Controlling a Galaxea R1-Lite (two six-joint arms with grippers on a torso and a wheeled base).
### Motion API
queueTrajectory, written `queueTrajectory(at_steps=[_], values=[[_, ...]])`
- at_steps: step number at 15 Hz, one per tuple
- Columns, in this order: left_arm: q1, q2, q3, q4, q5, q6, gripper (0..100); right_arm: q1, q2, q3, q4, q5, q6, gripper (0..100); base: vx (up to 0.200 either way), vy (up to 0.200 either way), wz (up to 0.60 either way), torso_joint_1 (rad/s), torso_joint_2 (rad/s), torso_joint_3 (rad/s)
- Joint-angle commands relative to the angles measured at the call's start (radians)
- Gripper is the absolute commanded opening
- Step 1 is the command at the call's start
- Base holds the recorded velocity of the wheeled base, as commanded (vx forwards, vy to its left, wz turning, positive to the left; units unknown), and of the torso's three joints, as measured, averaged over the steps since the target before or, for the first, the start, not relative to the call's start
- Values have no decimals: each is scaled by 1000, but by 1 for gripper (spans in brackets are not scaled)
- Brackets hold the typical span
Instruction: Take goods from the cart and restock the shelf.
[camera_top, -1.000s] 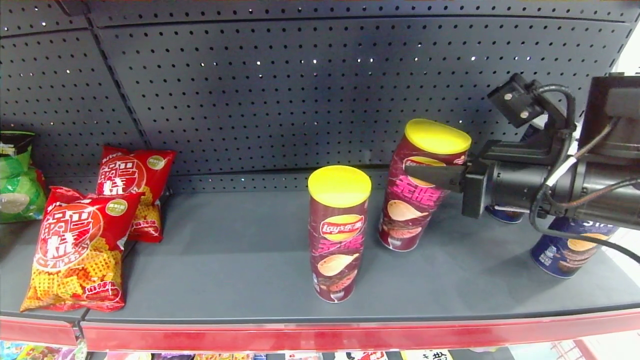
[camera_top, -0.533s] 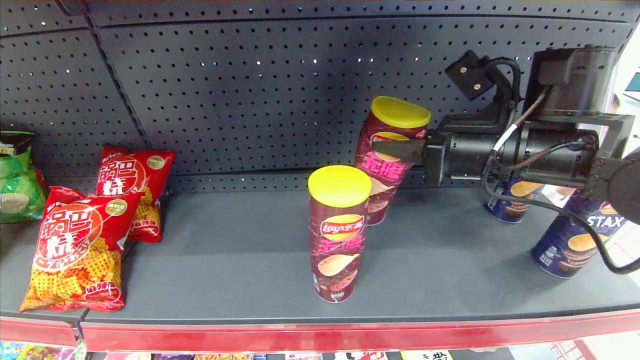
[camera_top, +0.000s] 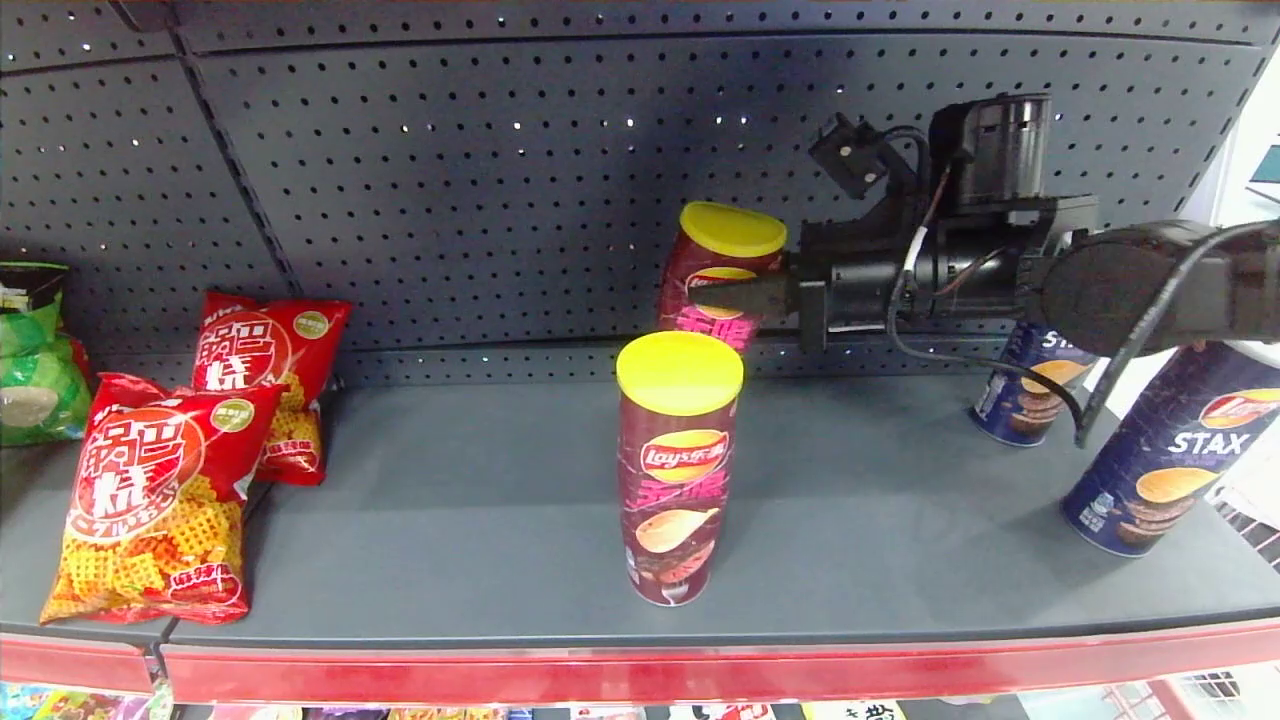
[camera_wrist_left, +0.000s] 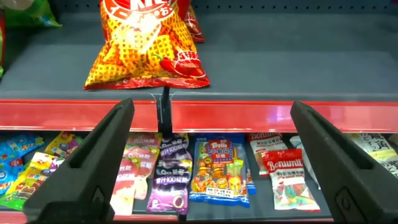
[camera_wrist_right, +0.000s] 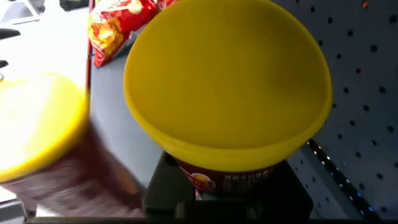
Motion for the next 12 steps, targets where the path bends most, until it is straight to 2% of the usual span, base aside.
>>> queueTrajectory(at_steps=[1,3,12], values=[[0,0,0,0,0,0,100,-11,78,-59,14,13,-5,0,0,0,0,0,0,0],[0,0,0,0,0,0,100,-11,115,-94,14,47,-10,0,0,0,0,0,0,0],[0,0,0,0,0,0,100,-8,178,-154,14,58,-26,0,0,0,0,0,0,0]])
